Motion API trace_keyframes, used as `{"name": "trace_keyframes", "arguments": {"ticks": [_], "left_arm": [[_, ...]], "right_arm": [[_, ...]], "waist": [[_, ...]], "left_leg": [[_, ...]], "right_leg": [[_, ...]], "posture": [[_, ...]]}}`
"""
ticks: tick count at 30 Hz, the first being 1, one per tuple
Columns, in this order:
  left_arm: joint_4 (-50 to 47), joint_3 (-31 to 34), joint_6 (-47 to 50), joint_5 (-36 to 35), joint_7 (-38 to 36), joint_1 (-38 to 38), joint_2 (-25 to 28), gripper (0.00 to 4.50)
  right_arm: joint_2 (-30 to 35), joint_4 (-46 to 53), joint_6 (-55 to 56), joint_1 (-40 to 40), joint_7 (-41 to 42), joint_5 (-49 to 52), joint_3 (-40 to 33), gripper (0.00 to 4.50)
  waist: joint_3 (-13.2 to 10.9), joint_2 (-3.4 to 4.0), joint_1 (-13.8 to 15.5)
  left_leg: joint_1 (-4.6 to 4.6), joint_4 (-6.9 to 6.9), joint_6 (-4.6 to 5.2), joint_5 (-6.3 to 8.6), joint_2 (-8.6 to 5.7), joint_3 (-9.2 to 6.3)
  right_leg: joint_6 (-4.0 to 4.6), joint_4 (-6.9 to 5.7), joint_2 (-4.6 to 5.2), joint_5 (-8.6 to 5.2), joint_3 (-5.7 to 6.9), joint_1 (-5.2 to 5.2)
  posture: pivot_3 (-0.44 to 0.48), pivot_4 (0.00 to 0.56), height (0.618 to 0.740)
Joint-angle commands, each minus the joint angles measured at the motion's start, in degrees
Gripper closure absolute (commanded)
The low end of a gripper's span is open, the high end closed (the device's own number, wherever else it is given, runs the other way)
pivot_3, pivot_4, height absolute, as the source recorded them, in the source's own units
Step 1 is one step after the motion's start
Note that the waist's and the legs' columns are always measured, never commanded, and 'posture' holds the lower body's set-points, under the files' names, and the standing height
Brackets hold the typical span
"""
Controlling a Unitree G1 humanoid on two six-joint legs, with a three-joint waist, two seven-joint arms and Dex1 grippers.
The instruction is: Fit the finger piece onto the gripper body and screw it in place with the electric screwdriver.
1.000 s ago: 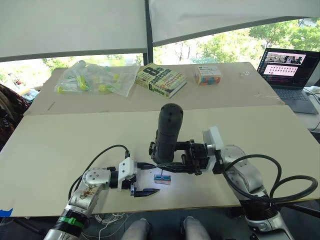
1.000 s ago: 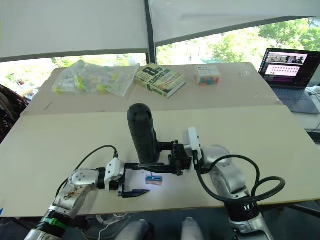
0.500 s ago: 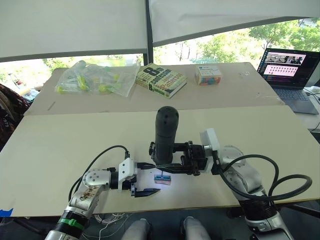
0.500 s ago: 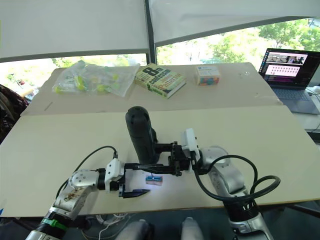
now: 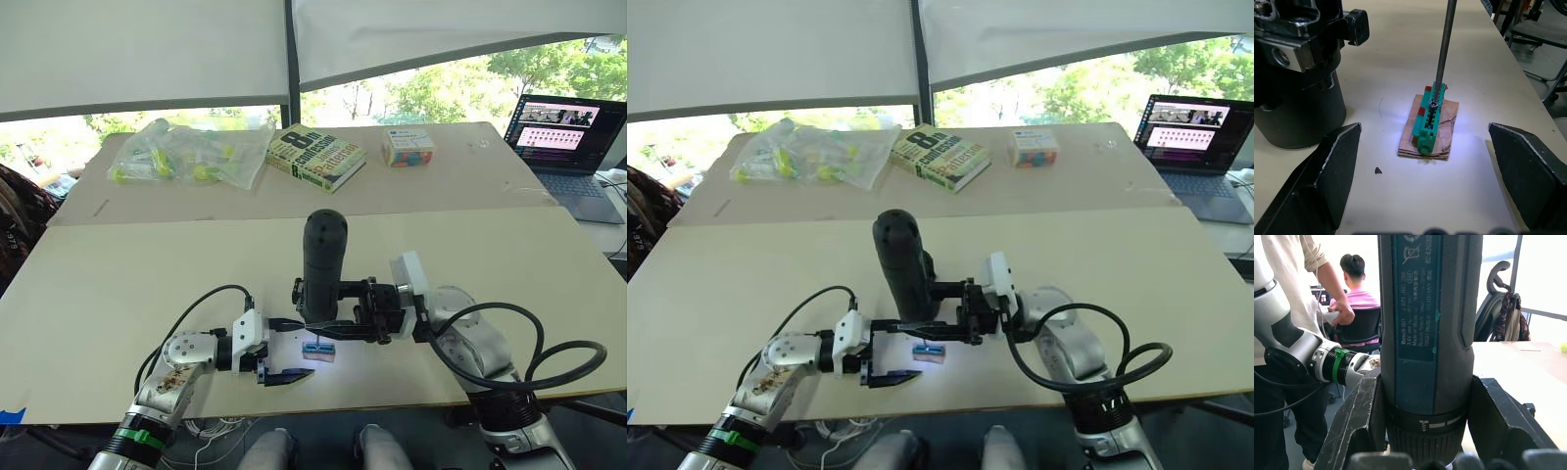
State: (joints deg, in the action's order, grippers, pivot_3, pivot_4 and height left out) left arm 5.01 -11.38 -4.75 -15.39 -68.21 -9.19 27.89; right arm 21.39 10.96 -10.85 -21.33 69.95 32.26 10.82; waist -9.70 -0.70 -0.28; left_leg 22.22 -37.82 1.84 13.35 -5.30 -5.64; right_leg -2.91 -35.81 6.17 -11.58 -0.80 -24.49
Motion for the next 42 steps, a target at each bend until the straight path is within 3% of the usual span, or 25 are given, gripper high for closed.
{"name": "trace_keyframes", "arguments": {"ticks": [1,42], "left_arm": [[-0.37,-1.38,0.71,0.39,-0.07,0.87,-0.27,0.11],[0.86,-1.08,0.54,0.57,0.02,-0.38,-0.55,0.11]], "right_arm": [[-0.28,1.14,0.58,-0.61,-0.02,0.35,-0.26,2.59],[1.34,-0.11,-1.27,-1.36,-0.26,-1.63,0.56,2.59]], "waist": [[0.00,0.00,0.00],[0.02,0.00,0.09]], "left_leg": [[0.00,0.00,0.00,0.00,0.00,0.00],[-0.20,0.00,0.00,0.00,0.00,0.00]], "right_leg": [[0.00,0.00,0.00,0.00,0.00,0.01],[-0.01,0.01,0.00,0.00,0.00,0.21]], "posture": [[0.000,0.150,0.740],[0.000,0.150,0.740]]}}
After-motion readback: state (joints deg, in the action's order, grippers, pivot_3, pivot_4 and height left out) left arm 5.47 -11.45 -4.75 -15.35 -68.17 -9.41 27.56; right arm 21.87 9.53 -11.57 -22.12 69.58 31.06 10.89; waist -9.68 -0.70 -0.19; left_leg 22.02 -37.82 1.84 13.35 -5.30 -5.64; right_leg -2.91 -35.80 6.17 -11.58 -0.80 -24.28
